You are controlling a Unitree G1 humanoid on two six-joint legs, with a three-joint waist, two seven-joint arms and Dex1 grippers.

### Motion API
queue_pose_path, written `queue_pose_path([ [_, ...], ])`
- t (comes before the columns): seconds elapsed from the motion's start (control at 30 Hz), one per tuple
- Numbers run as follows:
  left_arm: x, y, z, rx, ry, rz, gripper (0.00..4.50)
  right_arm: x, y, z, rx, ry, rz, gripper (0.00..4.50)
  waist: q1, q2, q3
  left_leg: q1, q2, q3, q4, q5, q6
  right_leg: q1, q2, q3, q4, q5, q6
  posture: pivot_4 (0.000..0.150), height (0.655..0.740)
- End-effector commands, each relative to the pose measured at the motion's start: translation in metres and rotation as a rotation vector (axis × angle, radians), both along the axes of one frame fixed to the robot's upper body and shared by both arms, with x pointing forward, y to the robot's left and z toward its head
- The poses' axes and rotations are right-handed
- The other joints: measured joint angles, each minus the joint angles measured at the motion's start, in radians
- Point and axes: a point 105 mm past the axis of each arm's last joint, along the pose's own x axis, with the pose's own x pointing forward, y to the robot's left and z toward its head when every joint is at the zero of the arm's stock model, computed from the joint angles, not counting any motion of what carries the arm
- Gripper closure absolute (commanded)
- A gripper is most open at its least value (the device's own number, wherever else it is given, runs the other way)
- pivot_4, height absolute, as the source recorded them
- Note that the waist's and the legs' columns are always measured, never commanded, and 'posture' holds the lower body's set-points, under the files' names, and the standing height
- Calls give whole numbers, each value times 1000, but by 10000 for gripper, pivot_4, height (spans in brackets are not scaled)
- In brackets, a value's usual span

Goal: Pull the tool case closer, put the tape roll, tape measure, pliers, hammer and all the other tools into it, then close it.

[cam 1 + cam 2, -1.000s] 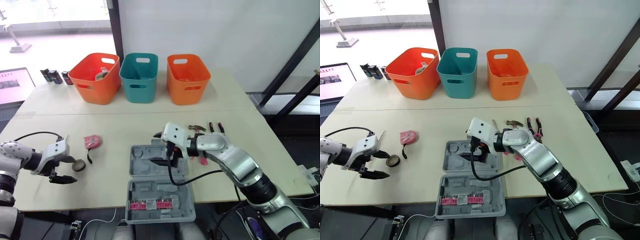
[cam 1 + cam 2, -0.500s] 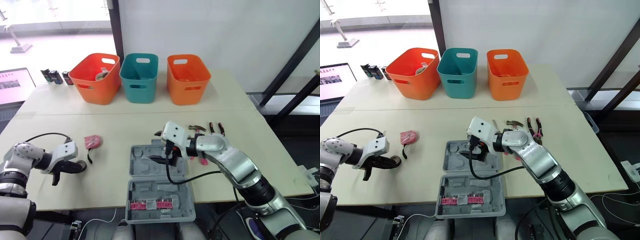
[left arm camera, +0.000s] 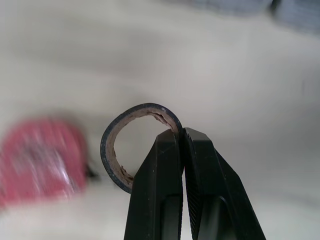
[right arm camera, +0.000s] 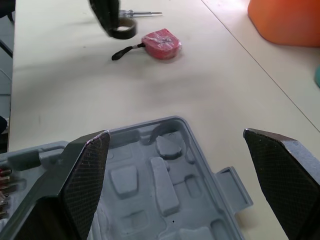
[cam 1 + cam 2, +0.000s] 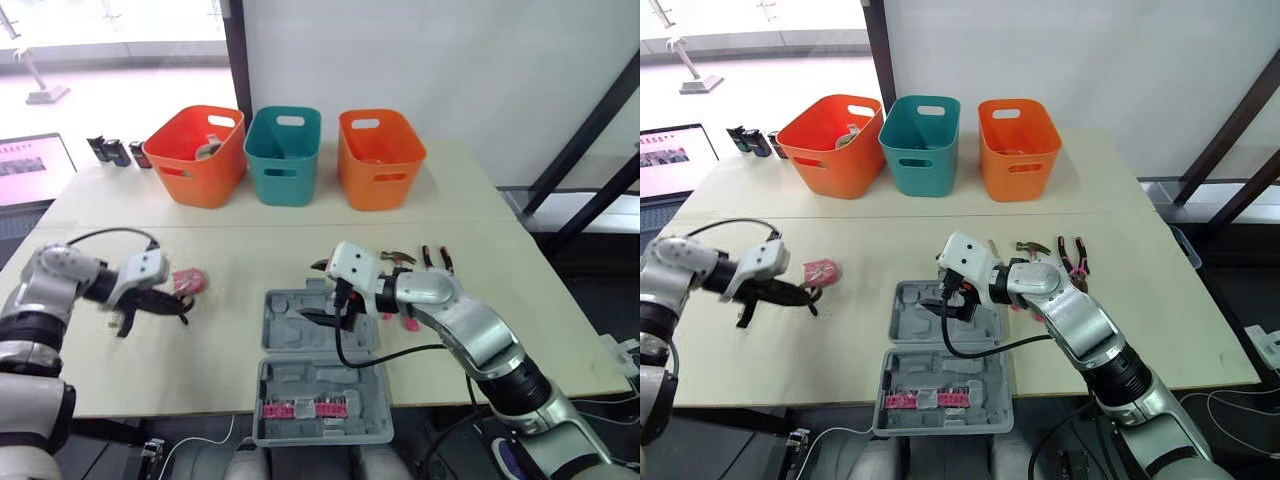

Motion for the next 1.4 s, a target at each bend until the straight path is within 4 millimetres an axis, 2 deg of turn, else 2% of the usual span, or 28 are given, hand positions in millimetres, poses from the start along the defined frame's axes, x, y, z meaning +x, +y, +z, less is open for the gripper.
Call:
queue_pose_path([
  [0.03,7,-38,14,-50,-9,-109,44371,-3,2,14,36,-65,11,0,-1,0,0,0,0,0,0,0,0,0,0,0,1,0,0,1500,7400],
  [0.17,22,-90,9,-61,-14,-251,44371,0,-3,14,44,-64,-11,0,3,0,0,0,-1,-1,3,0,0,0,0,0,3,-1,1,1500,7400],
  [0.3,28,-109,-4,-11,-15,-319,44371,1,-13,13,38,-65,-42,0,-8,0,0,-1,-1,-2,4,0,1,0,1,0,2,-1,1,1500,7400],
  [0.43,31,-113,-17,64,-16,-354,44371,1,-23,10,29,-60,-81,0,-19,0,0,0,-1,-3,4,0,1,0,2,0,4,-1,1,1500,7400],
  [0.67,33,-123,-24,77,-40,-402,44371,1,-41,5,11,-50,-155,0,-10,0,0,-1,-1,-3,4,0,1,0,2,0,4,-1,1,1500,7400],
  [0.9,33,-119,-37,143,-56,-407,44371,-2,-44,3,9,-41,-176,0,-8,0,0,0,-1,-3,4,0,1,0,2,0,4,-1,2,1500,7400],
  [1.03,35,-117,-38,161,-66,-398,44371,-3,-44,4,13,-40,-177,0,-6,0,0,0,-1,-3,5,0,1,0,2,0,4,-1,2,1500,7400],
  [1.33,36,-124,-37,115,-72,-386,44371,-4,-44,2,17,-34,-178,0,-1,0,0,0,-1,-3,5,0,1,1,2,0,4,-1,2,1500,7400],
  [1.4,36,-124,-36,111,-69,-389,37690,-3,-44,2,15,-33,-181,0,-1,0,0,0,-1,-3,5,0,1,1,2,0,4,-1,2,1500,7400],
])
